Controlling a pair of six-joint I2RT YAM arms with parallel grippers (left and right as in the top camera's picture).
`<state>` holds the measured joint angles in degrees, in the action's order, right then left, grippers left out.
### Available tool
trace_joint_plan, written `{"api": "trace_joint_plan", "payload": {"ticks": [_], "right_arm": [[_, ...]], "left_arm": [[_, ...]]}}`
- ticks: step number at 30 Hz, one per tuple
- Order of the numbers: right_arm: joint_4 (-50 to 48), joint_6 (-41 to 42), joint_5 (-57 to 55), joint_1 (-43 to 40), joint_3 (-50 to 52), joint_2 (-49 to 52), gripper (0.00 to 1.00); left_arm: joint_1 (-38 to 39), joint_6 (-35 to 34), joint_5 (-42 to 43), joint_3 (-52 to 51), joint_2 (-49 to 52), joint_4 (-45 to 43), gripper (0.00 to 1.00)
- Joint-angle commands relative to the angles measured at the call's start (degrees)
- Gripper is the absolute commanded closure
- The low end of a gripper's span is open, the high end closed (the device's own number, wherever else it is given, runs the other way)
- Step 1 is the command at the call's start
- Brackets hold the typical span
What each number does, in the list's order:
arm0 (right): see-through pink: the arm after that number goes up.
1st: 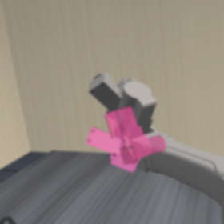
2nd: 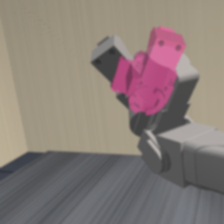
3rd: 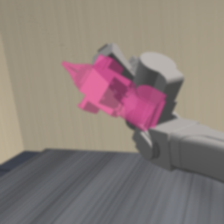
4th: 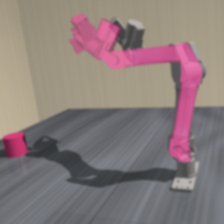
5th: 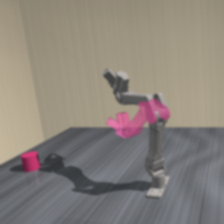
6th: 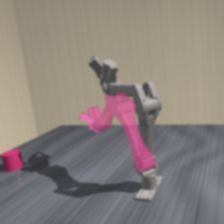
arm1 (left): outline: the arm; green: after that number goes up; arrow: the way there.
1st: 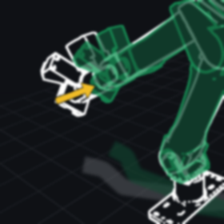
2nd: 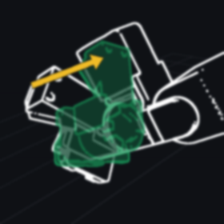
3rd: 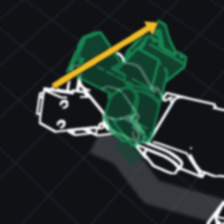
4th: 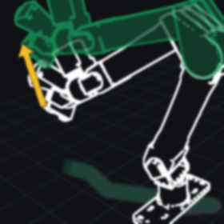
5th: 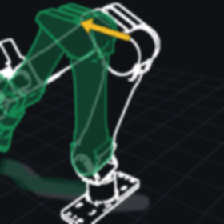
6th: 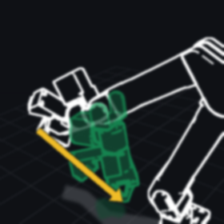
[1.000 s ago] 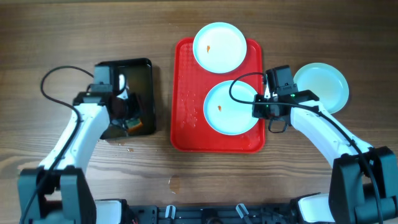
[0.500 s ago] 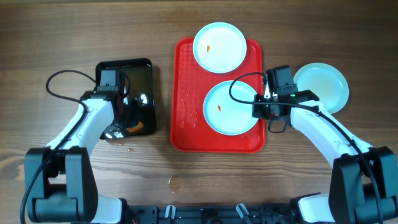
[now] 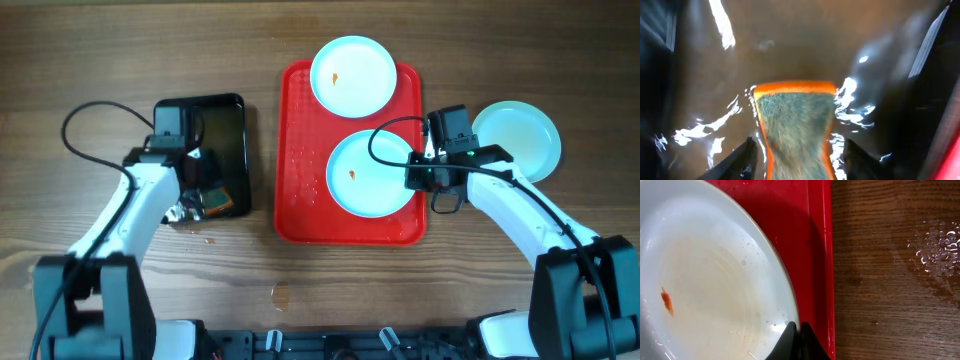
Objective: Clean dirty plates on tray and stack at the side
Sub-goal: 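Grasp the sponge with the left gripper and lift it from the water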
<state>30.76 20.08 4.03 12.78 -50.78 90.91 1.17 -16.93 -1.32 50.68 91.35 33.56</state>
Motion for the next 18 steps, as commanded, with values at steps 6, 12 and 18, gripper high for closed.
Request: {"api": "trace_joint_plan", "payload": {"ticks": [6,12,18], "right_arm": [[-0.1,-0.4,0.9,0.2,0.3,0.6,0.96],[-0.2,-0.8,0.9,0.2,0.3,0.6,0.96],[-0.3,-1.0,1.1,0.2,0.3,0.6,0.96]], "left_arm": [[0.1,-0.2,2.5,-2.8,4.7,-1.8,0.96],[0.1,0.3,4.7,7.7,-0.3,8.5,0.96],[2.1,0.2,15.0,13.5,-4.3,11.0,0.96]]}}
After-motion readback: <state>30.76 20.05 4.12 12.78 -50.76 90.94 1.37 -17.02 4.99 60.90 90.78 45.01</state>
